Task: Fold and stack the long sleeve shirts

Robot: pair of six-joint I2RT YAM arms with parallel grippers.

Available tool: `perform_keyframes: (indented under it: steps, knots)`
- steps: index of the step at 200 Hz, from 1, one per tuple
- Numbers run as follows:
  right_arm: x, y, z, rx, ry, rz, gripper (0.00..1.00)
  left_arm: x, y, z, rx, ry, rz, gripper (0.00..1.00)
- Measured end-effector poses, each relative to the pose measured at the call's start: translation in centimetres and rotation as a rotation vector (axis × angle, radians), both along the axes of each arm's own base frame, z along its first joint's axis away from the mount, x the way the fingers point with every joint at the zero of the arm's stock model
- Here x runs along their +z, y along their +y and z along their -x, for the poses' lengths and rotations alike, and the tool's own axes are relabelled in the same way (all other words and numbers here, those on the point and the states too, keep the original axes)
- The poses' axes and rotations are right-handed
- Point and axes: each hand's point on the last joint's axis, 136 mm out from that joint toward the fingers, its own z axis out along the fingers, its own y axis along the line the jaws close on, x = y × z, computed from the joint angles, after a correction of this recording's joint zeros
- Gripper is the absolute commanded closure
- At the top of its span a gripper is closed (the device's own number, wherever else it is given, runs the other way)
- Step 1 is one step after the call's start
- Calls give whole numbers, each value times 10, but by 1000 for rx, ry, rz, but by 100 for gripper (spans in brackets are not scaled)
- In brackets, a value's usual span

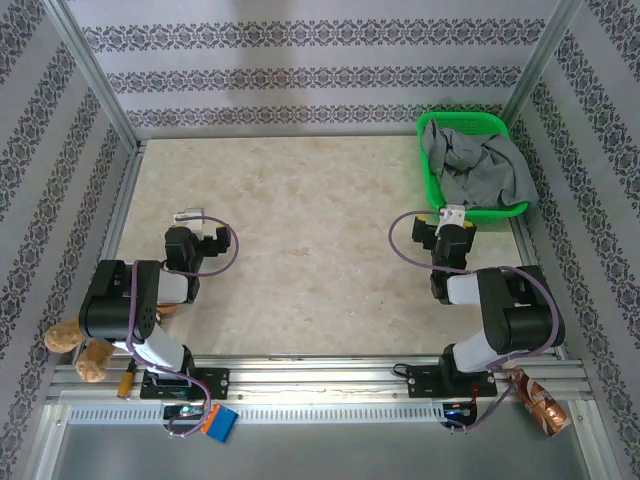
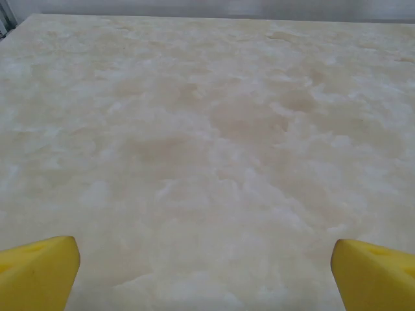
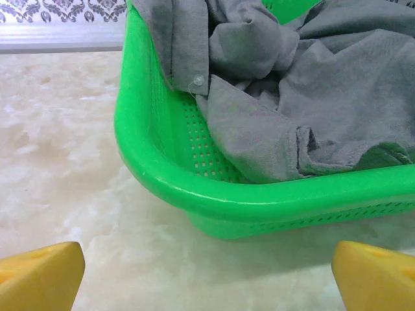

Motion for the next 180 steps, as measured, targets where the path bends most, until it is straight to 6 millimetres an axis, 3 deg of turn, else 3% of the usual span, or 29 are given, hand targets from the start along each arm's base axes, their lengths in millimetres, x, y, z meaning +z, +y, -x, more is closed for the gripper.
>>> perform_keyframes:
  steps: [180]
  knots:
    - [0,2,0,12,0,-3,2,0,0,0,-2,0,0,0]
